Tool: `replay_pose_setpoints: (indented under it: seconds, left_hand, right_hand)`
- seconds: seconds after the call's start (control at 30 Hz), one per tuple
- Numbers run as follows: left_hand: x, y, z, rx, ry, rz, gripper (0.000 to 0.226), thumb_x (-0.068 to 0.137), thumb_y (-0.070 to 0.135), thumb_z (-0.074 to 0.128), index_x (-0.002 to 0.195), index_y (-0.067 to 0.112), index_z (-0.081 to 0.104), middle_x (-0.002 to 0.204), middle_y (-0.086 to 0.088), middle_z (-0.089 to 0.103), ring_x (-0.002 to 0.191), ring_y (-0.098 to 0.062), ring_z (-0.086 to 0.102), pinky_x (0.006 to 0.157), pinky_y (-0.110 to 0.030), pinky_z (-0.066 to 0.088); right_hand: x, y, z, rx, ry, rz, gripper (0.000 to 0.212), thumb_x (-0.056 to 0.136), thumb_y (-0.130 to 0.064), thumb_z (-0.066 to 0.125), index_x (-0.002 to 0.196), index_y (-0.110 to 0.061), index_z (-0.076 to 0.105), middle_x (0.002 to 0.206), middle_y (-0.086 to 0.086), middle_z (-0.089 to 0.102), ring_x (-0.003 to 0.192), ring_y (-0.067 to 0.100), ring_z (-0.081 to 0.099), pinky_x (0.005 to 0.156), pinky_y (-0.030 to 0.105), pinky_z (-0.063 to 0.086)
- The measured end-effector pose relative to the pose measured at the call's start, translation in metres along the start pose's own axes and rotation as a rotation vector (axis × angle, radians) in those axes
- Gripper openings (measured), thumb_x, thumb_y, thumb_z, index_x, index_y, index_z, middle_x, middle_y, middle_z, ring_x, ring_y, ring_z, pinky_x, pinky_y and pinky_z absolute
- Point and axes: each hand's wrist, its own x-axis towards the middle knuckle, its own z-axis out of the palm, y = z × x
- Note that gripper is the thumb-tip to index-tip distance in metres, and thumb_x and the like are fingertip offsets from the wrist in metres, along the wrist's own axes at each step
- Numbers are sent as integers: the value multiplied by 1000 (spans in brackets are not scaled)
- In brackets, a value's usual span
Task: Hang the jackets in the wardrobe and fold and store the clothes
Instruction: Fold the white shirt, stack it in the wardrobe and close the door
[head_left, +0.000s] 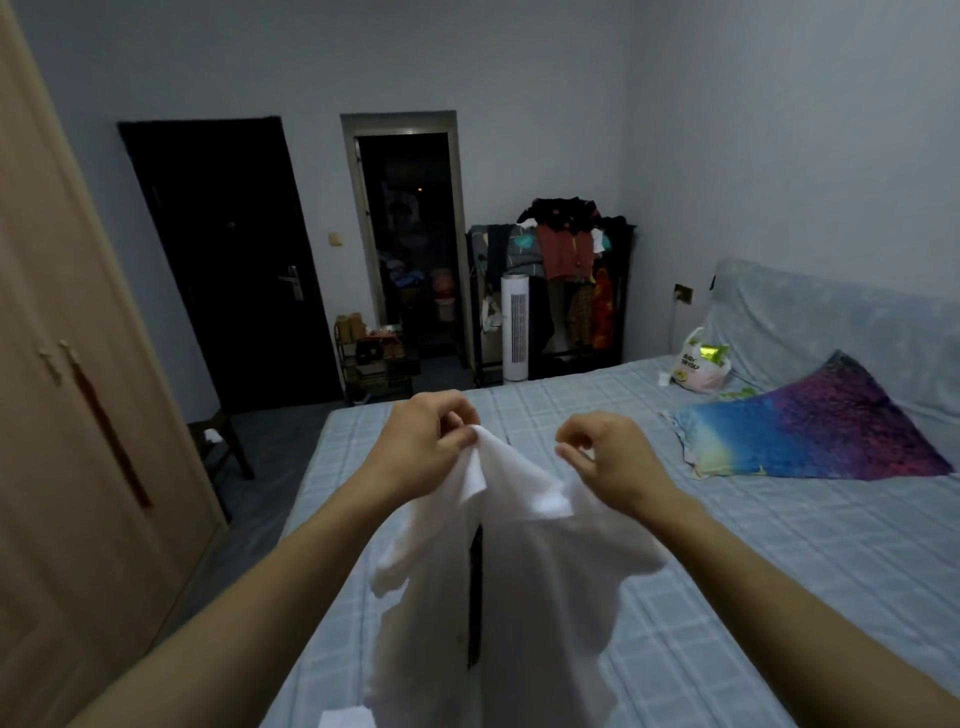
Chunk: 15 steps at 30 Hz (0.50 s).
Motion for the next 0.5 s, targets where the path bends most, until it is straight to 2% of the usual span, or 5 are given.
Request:
replay_pose_setpoints:
  seconds: [0.07,0.13,0.27,0.37,0.5]
  left_hand:
    - [2,2,6,-18,-29,-54,7,92,18,67,91,25,70,86,5,67,81,-8,63,62,-20,44]
    - [2,2,13,-56,-40,-113,9,90,17,68,87,25,71,86,2,68,81,-11,65,63,-22,47]
    - [1,2,24,-129,9,-206,11,86,16,69,81,26,71,85,1,69,83,-14,66,62,-26,49]
    - [-3,3,28,-187,26,-242,7,86,18,70,82,24,71,87,3,69,86,-12,65,67,-27,51]
    - [-9,1,24,-229,29,-254,7,84,17,72,81,23,73,83,5,71,84,-10,66,69,-27,53]
  right_hand:
    - [-9,-15,5,91,17,-21,11,88,-32,69,92,-22,69,81,-12,62,74,3,57,72,29,53]
    - [-22,-34,10,159,-38,-35,22,87,-44,67,97,-25,68,84,-12,62,77,1,57,71,21,51]
    - [-46,-60,33,208,-136,1,40,78,-57,67,105,-28,63,95,-12,62,81,1,58,70,21,54]
    - [-56,-66,51,266,-79,28,40,77,-44,73,110,-25,61,100,-11,61,86,2,57,71,18,52]
    - [-57,-70,61,328,84,46,22,82,-23,69,103,-22,63,97,-10,62,87,4,58,68,13,44]
